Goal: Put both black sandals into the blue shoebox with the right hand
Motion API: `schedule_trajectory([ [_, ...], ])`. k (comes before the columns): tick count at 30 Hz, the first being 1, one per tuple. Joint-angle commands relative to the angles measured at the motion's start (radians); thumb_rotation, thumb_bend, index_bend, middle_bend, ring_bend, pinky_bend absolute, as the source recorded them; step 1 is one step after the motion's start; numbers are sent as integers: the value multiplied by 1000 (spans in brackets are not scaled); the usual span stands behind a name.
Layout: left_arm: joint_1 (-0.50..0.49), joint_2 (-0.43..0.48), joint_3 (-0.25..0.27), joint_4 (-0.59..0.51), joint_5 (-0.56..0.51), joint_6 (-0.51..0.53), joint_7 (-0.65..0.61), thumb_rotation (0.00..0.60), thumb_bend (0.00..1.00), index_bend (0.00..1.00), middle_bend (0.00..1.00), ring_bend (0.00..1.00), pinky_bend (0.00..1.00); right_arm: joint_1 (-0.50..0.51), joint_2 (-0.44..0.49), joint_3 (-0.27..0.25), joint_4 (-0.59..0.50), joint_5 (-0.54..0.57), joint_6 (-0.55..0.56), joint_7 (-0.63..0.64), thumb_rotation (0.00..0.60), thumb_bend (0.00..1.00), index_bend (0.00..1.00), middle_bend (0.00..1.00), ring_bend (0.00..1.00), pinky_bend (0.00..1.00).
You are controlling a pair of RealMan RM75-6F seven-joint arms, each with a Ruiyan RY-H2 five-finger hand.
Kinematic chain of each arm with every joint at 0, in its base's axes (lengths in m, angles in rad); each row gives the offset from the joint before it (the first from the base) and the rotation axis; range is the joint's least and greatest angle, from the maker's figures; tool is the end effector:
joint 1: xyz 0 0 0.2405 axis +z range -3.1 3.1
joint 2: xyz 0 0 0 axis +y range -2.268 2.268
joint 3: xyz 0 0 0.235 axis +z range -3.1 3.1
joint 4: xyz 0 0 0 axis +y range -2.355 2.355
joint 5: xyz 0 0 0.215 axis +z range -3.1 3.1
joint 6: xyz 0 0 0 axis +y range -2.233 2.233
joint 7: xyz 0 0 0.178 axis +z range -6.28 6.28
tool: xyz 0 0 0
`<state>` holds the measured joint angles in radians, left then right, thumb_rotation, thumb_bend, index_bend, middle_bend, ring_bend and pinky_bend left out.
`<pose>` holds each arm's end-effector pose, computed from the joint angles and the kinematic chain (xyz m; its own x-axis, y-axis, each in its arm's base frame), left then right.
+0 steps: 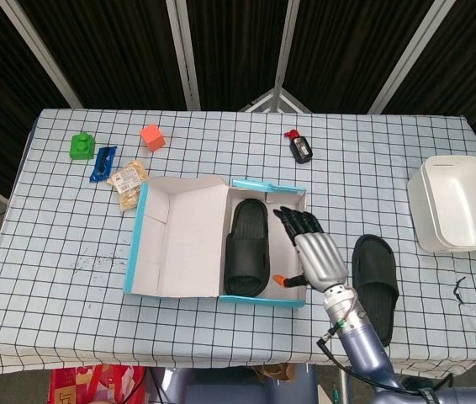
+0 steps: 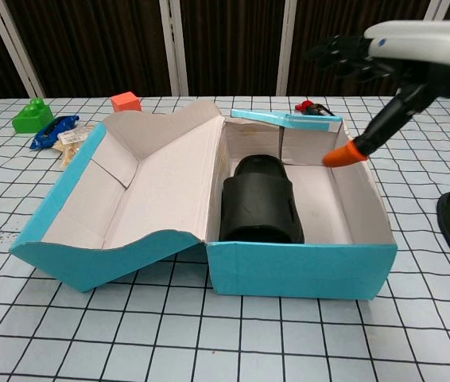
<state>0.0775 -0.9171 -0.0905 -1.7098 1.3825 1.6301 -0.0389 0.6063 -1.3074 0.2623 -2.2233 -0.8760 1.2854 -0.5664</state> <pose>-0.3200 0.1683 0.2350 0.4719 -0.1179 0.8737 0.8679 0.2362 -0.4369 -0.0645 -0.2863 0.0569 0.1398 -0.2685 0.9531 -0.9772 -0.1927 0.0890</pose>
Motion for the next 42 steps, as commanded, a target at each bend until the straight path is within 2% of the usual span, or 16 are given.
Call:
schedule_trajectory([
  [1, 4, 0, -2, -2, -1, 7, 1, 600, 370, 12, 0, 0, 30, -76, 147, -41, -91, -50, 32, 31, 600, 155, 0, 61, 47, 36],
  [6, 10, 2, 0, -6, 3, 17, -1, 600, 369, 12, 0, 0, 29, -154, 297, -110, -99, -131, 19, 94, 600, 156, 0, 62, 47, 36],
  [8, 10, 1, 1, -6, 4, 17, 0, 600, 370, 12, 0, 0, 30, -180, 331, -138, -81, -165, 9, 125, 600, 155, 0, 62, 47, 36],
  [15, 6, -3, 1, -8, 5, 12, 16, 600, 369, 12, 0, 0, 30, -242, 371, -218, 43, -240, -58, 261, 600, 155, 0, 62, 47, 36],
  [23, 9, -4, -3, -9, -5, 16, 23, 600, 370, 12, 0, 0, 30, -232, 323, -220, 212, -198, -144, 337, 600, 155, 0, 62, 48, 28],
  [29, 7, -11, -5, -10, -10, 16, 45, 600, 370, 12, 0, 0, 29, -203, 312, -226, 303, -161, -212, 307, 600, 155, 0, 62, 47, 20],
  [42, -2, -51, -25, -20, -47, 27, 144, 600, 369, 12, 0, 0, 30, -153, 380, -238, 313, -87, -350, 298, 600, 155, 0, 62, 48, 20],
])
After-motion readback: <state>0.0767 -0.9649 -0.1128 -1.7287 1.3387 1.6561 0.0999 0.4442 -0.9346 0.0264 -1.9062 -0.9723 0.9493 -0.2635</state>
